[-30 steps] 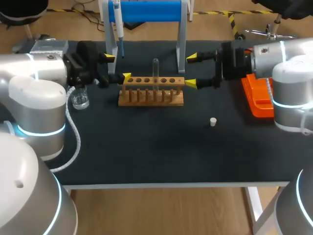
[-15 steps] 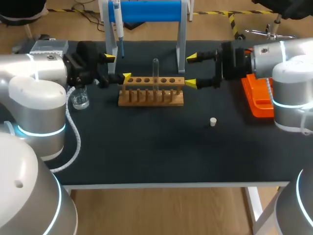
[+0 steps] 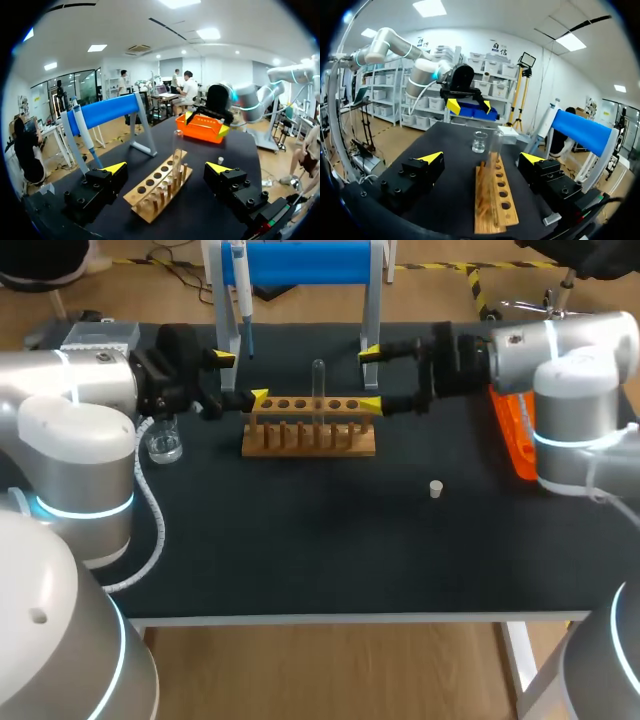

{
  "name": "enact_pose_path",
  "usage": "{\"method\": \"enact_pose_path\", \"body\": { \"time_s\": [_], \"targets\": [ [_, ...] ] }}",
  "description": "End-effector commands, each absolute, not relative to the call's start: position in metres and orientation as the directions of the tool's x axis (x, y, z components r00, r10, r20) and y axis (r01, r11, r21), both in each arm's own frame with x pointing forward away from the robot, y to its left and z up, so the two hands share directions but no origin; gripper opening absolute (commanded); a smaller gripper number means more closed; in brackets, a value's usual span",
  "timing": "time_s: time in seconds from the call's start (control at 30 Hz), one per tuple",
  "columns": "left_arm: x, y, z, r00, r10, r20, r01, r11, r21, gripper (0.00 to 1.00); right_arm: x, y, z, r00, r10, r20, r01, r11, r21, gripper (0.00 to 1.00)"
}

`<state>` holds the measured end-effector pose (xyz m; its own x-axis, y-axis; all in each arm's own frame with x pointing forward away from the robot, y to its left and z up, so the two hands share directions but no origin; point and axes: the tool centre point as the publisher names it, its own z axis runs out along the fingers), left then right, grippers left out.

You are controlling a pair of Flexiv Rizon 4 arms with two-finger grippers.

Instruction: Invert the test tube, pick up the pipette, mount the tip to pipette, aspirate from beaker and dispense into the tube, eject the tip, return the pipette, and cap with the stopper.

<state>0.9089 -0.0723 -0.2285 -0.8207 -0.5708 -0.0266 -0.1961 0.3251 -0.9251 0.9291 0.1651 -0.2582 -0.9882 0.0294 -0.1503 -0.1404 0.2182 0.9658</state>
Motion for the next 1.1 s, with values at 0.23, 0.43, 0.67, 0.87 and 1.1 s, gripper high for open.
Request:
{"method": "enact_pose_path", "body": {
  "time_s": [0.23,0.43,0.67,0.87,1.1],
  "targets": [
    [0.909,-0.072,-0.229,-0.820,-0.572,-0.027,-0.195,0.324,-0.926,1.00,0.964,0.194,-0.273,-0.996,-0.060,-0.068,-0.075,0.122,0.990,1.00],
    [0.909,-0.072,-0.229,-0.820,-0.572,-0.027,-0.195,0.324,-0.926,1.00,0.971,0.203,-0.271,-0.995,-0.085,-0.060,-0.064,0.048,0.997,1.00],
    [0.909,-0.072,-0.229,-0.820,-0.572,-0.027,-0.195,0.324,-0.926,1.00,0.965,0.213,-0.270,-0.991,-0.127,-0.052,-0.055,0.022,0.998,1.00],
    [0.909,-0.072,-0.229,-0.820,-0.572,-0.027,-0.195,0.324,-0.926,1.00,0.959,0.218,-0.272,-0.990,-0.141,-0.029,-0.031,0.013,0.999,1.00],
    [0.909,-0.072,-0.229,-0.820,-0.572,-0.027,-0.195,0.324,-0.926,1.00,0.953,0.225,-0.274,-0.990,-0.139,0.007,0.005,0.015,1.000,1.00]
  ]
}}
